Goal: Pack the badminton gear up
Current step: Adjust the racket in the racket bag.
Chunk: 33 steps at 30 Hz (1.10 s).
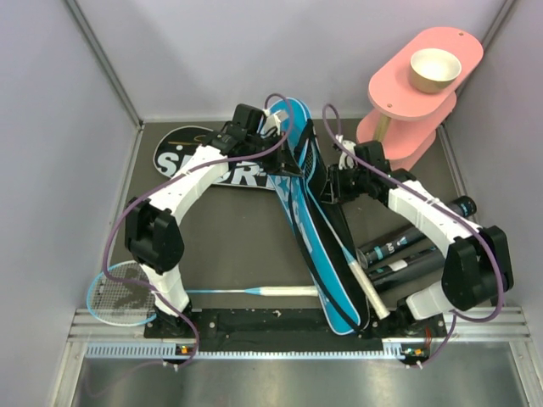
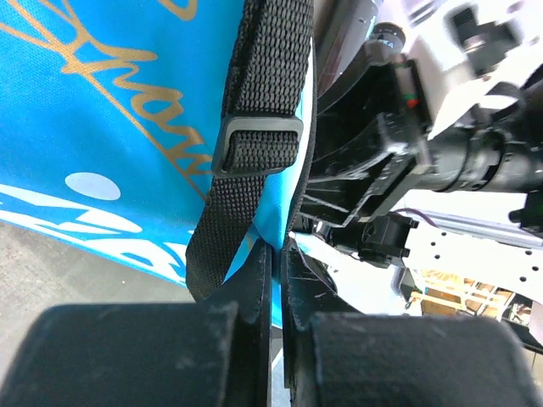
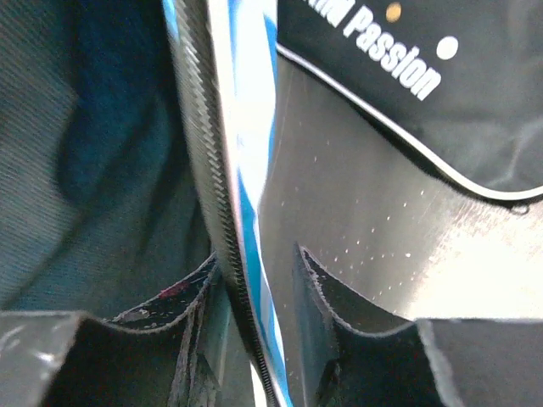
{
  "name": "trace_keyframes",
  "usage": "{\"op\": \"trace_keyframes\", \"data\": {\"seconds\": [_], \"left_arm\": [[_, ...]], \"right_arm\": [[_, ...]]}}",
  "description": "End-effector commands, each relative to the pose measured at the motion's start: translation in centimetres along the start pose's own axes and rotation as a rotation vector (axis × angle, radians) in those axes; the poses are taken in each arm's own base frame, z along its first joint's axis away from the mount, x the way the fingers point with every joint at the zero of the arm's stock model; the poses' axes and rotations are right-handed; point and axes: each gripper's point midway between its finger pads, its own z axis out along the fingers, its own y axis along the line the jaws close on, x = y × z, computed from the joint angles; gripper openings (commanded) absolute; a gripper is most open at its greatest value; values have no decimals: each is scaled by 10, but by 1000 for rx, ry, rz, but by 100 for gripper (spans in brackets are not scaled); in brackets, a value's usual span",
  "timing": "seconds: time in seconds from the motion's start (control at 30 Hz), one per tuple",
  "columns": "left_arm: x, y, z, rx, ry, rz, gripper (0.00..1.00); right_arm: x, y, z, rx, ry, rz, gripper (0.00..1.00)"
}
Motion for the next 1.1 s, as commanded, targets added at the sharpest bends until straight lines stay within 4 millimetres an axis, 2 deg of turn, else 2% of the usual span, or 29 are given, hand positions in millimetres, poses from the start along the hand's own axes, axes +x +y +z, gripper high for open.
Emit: {"op": "trace_keyframes", "data": {"seconds": [0.0,0.03,0.1,0.17,0.2,0.23,0.3,0.33,0.37,0.4,0.43,0.5,0.53,0.57,0.63,0.67,0.73,0.8,0.83,0.9,0.93,0.97,1.03,1.07], "left_arm": [[-19,-28,-11,107,-63,89,0],[-19,-26,-10,106,-63,88,0],[-20,-25,-9,100,-68,91,0],[-24,-24,-8,98,-80,101,0],[-26,-23,-6,91,-87,97,0],[-27,-17,-1,82,-84,81,0],[-31,-10,2,48,-82,38,0],[-32,4,10,5,-74,5,0],[-36,4,10,-3,-76,-5,0],[-34,9,10,-16,-62,-32,4],[-32,7,10,-13,-56,-34,23],[-22,12,11,-29,-47,-43,37],[-18,1,5,-19,-65,-10,43],[-6,13,8,-51,-53,-23,50],[7,6,2,-53,-52,6,53],[18,17,4,-83,-39,-1,54],[31,14,0,-91,-28,31,54],[44,25,-2,-160,-9,53,57],[52,22,-3,-182,2,73,58],[66,30,-4,-235,23,95,60],[73,25,-6,-240,26,112,60],[85,33,-5,-262,45,105,60],[97,32,-4,-269,53,110,60],[107,39,-2,-285,69,99,60]], "right_arm": [[0,13,-8,-38,-47,-48,31],[7,16,-8,-61,-39,-34,25],[3,27,-17,-88,-67,-1,0],[-16,37,-32,-95,-129,19,0],[-31,46,-49,-94,-191,51,0],[-54,48,-62,-61,-262,56,0],[-75,50,-77,-23,-308,89,0],[-97,50,-80,6,-342,110,0],[-102,48,-77,20,-343,120,0],[-106,46,-71,29,-337,140,0],[-108,40,-55,37,-306,155,0],[-108,38,-42,30,-288,173,0],[-105,37,-33,11,-280,175,0],[-106,37,-28,-3,-286,169,0],[-105,36,-22,-12,-292,141,0],[-102,30,-17,-4,-280,140,0],[-98,30,-11,-42,-261,124,0],[-98,25,-11,-79,-269,160,0],[-93,28,-9,-123,-265,168,0],[-92,26,-12,-149,-272,197,0],[-88,27,-12,-166,-263,200,0],[-88,27,-13,-170,-265,203,0],[-88,26,-16,-181,-267,214,0],[-89,26,-17,-187,-271,215,0]]}}
